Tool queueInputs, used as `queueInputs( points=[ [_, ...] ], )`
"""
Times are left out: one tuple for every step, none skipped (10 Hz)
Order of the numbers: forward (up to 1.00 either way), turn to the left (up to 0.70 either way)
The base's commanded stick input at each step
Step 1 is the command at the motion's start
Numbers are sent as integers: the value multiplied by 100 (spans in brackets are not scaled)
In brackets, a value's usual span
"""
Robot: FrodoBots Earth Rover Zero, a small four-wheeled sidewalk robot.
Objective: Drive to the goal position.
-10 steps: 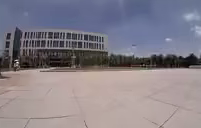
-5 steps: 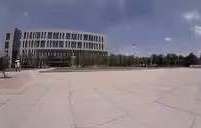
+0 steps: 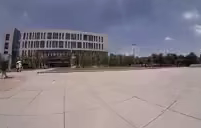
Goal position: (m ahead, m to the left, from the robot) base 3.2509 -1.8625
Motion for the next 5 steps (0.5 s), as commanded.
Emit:
queueInputs(
  points=[
    [70,0],
    [70,0],
    [70,0],
    [70,0],
    [70,0]
  ],
)
